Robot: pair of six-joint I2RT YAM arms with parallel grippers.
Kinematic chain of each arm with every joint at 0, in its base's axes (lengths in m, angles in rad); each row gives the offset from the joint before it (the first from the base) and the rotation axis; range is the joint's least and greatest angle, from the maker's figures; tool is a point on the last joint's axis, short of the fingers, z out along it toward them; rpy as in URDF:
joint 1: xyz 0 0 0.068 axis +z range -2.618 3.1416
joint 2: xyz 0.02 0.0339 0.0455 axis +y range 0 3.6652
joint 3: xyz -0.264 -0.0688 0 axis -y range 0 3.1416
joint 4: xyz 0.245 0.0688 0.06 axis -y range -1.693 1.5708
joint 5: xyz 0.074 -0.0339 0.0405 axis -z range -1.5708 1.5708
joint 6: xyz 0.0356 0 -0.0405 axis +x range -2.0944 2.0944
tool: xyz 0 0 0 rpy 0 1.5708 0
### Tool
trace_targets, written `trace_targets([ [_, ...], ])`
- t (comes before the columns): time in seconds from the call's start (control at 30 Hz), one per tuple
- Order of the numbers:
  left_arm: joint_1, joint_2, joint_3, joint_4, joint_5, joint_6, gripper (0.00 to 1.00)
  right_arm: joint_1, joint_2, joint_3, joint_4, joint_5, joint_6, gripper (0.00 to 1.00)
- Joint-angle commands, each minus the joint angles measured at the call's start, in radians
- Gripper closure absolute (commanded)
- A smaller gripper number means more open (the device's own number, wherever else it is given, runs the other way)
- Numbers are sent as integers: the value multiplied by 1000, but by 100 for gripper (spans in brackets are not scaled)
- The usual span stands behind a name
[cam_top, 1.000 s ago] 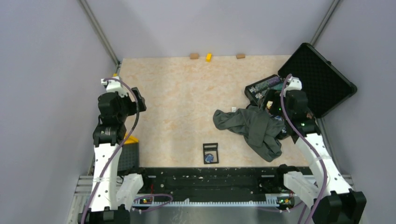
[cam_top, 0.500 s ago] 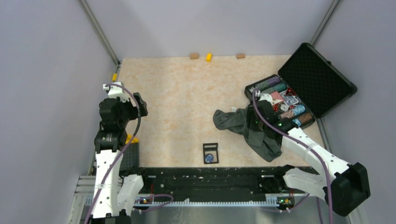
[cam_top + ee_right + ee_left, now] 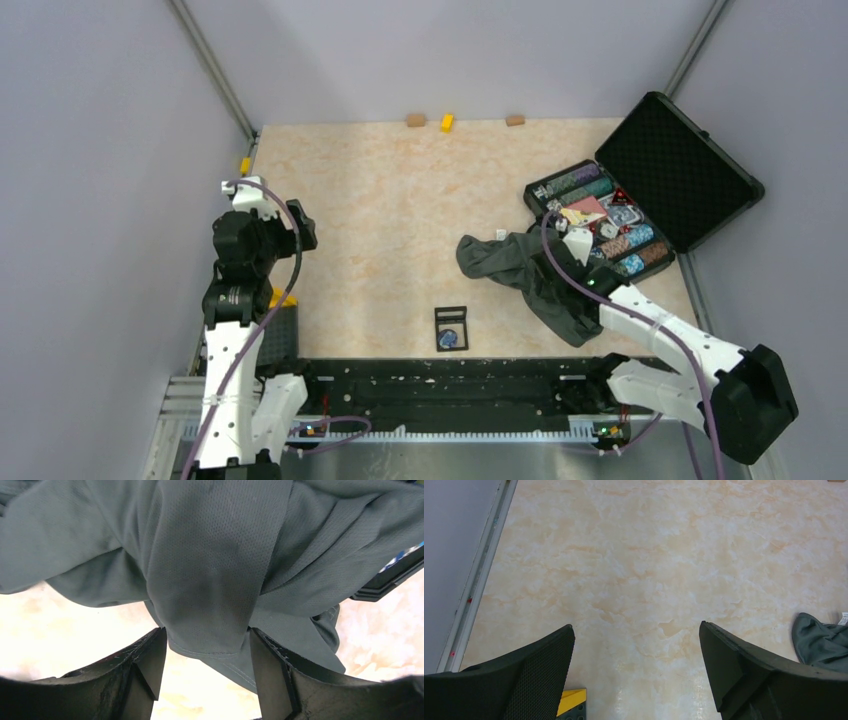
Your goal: Pin the brooch onto the clothing
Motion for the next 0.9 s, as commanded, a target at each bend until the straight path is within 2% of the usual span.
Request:
trace_targets([
  [0.0,2,-21,-15,41,1,2,1,11,69,-25,70,-26,33,36],
  [0.1,2,-12,-15,44,5,2,1,11,121,-38,134,-51,35,38],
  [0.13,2,-10,-14,42,6,1,1,12,129,-43,157,-61,24,46],
  [0.2,2,-9,-15,41,8,-1,1,11,124,-40,183,-66,5,68],
  [0.23,2,-12,-13,41,10,-1,1,11,114,-36,190,-63,-9,81],
  [0.27,2,-13,-12,41,11,0,1,11,97,-27,196,-60,-31,97],
  [0.3,2,-15,-13,41,15,1,1,12,77,-12,197,-55,-59,100],
  [0.37,2,-18,-14,51,66,7,1,11,33,39,193,-48,-129,100],
  [0.43,1,-18,-22,77,174,18,2,11,2,122,182,-36,-208,100],
  [0.57,-10,0,-30,141,431,26,5,10,-10,363,187,-25,-385,100],
  [0.63,-25,14,-32,173,517,15,5,11,20,504,189,-44,-465,100],
  [0.77,-79,19,-34,254,615,-46,6,10,104,790,203,-126,-573,100],
  [0.87,-177,13,-46,344,601,-87,6,10,168,975,259,-240,-605,100],
])
